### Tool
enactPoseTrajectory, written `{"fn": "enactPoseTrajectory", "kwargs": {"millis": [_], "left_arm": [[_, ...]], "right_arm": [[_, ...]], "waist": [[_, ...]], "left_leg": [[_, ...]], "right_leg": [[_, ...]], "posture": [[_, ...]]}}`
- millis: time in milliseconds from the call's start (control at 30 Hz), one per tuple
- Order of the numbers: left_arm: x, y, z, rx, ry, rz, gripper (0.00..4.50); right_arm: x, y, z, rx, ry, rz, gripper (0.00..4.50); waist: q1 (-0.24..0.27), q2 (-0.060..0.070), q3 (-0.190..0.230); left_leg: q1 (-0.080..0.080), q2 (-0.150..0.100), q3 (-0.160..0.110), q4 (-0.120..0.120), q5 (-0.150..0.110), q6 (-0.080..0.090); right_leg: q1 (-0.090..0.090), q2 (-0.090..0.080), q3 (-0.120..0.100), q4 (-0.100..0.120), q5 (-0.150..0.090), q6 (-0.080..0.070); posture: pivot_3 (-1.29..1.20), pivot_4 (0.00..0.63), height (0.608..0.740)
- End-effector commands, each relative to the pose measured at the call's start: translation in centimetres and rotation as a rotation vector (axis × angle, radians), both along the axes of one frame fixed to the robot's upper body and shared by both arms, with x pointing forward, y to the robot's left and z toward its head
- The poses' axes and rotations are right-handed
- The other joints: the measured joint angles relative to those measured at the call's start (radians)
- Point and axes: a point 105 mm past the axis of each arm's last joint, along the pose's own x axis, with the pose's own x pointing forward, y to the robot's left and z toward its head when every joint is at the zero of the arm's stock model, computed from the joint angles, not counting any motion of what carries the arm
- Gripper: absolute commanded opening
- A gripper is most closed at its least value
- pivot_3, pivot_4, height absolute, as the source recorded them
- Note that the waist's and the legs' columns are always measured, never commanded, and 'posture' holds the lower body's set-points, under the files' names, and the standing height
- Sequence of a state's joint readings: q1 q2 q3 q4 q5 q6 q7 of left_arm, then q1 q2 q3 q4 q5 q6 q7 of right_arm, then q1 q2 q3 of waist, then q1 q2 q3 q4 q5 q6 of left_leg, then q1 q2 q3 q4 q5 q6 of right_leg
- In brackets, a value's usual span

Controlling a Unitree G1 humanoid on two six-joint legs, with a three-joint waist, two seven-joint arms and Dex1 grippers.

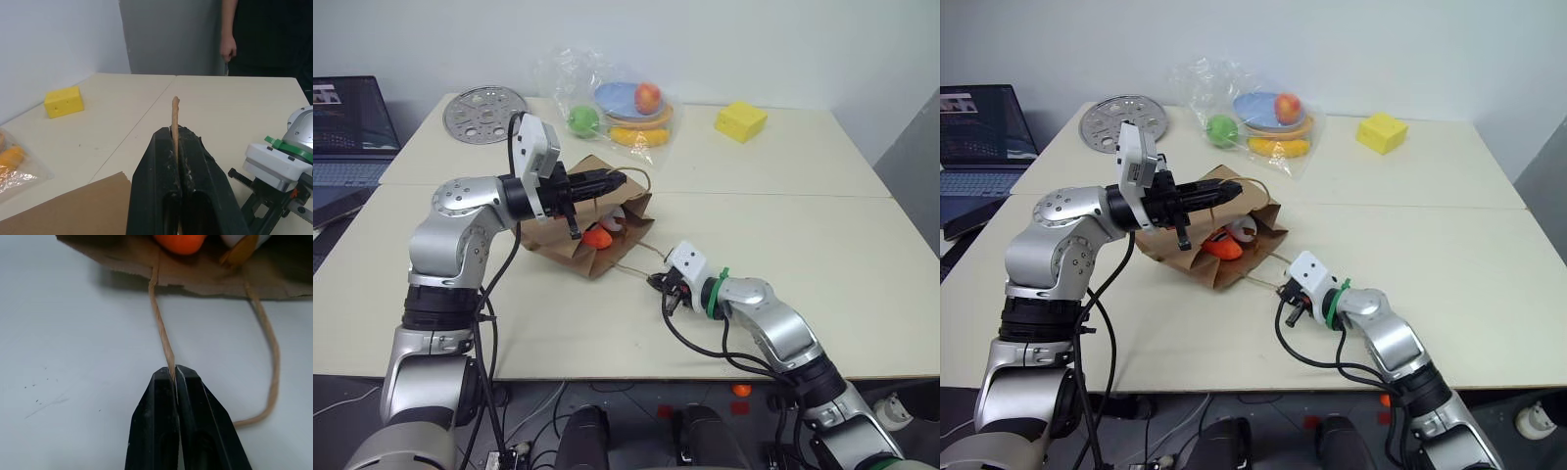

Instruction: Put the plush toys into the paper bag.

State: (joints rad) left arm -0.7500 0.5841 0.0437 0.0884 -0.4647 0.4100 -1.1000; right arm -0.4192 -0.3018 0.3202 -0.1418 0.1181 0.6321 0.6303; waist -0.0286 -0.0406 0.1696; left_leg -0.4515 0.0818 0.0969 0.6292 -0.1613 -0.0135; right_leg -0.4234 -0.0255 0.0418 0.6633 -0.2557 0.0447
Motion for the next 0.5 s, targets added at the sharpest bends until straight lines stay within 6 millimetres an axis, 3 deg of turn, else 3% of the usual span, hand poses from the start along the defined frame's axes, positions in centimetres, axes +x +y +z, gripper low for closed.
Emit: {"fn": "enactPoseTrajectory", "kwargs": {"millis": [33,133,200,500], "left_arm": [[0.1,0.0,1.9,-0.035,-0.069,0.014,0.00],[0.9,0.8,2.7,-0.059,-0.087,0.062,0.00],[1.4,1.5,3.0,-0.068,-0.095,0.095,0.00],[3.1,3.1,2.8,-0.072,-0.124,0.222,0.00]], "right_arm": [[-0.4,-0.6,5.9,0.141,-0.144,-0.005,0.02],[-1.7,-0.3,9.9,0.240,-0.205,0.028,0.02],[-2.5,0.2,11.4,0.255,-0.232,0.068,0.02],[-1.8,5.3,15.1,0.345,-0.280,0.152,0.02]], "waist": [[0.001,0.000,0.000],[0.002,0.000,0.000],[0.001,0.000,0.000],[-0.001,0.000,0.000]], "left_leg": [[0.000,0.000,0.000,0.000,0.000,0.000],[0.000,0.000,-0.001,0.000,0.000,0.000],[0.000,0.000,-0.002,0.000,0.000,0.000],[-0.001,0.001,-0.002,0.000,0.000,0.000]], "right_leg": [[0.000,0.000,0.000,0.000,0.000,0.000],[0.000,0.000,0.000,0.000,0.000,0.000],[0.000,0.001,-0.001,0.000,0.000,0.000],[-0.001,0.002,-0.001,0.001,0.000,0.000]], "posture": [[0.00,0.150,0.740],[0.00,0.150,0.740],[0.00,0.150,0.740],[0.00,0.150,0.740]]}}
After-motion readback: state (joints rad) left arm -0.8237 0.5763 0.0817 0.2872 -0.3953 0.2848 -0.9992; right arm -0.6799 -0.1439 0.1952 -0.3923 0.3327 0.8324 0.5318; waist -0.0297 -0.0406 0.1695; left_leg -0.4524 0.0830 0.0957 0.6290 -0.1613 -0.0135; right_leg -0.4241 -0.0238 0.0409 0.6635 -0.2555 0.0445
